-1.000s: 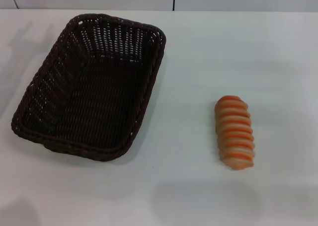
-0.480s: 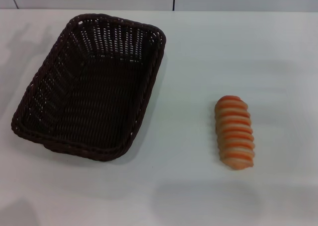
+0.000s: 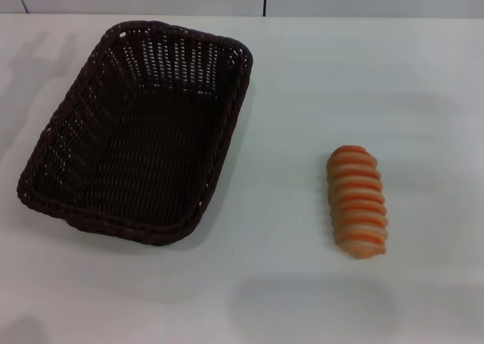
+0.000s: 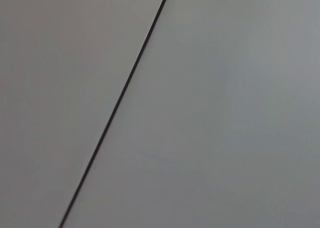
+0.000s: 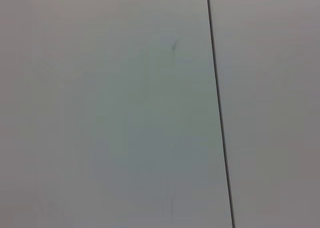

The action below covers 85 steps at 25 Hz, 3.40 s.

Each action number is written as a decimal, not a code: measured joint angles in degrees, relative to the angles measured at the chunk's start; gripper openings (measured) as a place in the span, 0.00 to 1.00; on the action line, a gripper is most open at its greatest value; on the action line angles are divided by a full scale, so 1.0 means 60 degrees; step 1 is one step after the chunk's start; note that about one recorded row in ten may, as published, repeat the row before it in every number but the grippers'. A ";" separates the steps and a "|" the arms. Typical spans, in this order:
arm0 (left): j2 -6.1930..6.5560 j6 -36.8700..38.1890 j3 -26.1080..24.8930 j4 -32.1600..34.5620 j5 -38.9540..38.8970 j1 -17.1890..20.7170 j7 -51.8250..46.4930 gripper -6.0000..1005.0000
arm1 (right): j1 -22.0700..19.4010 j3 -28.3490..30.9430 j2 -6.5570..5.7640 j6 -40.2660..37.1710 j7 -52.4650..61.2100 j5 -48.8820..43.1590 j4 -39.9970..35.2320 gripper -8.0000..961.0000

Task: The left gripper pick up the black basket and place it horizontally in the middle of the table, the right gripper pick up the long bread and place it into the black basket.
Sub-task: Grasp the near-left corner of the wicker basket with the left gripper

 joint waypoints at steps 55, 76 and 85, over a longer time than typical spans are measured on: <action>0.0033 -0.4584 0.2811 -0.7503 1.5300 -0.1524 -1.2840 0.58 | -0.0346 -0.0051 -0.0010 0.0524 0.0029 -0.0016 0.0710 0.64; 0.0026 -0.4007 0.3111 -0.6212 1.5863 -0.1734 -1.2725 0.57 | -0.0373 -0.0082 -0.0011 0.0592 0.0029 -0.0065 0.0849 0.64; 0.0021 -0.3589 0.3127 -0.5360 1.6099 -0.1825 -1.2611 0.57 | -0.0382 -0.0095 -0.0009 0.0606 0.0029 -0.0066 0.0894 0.64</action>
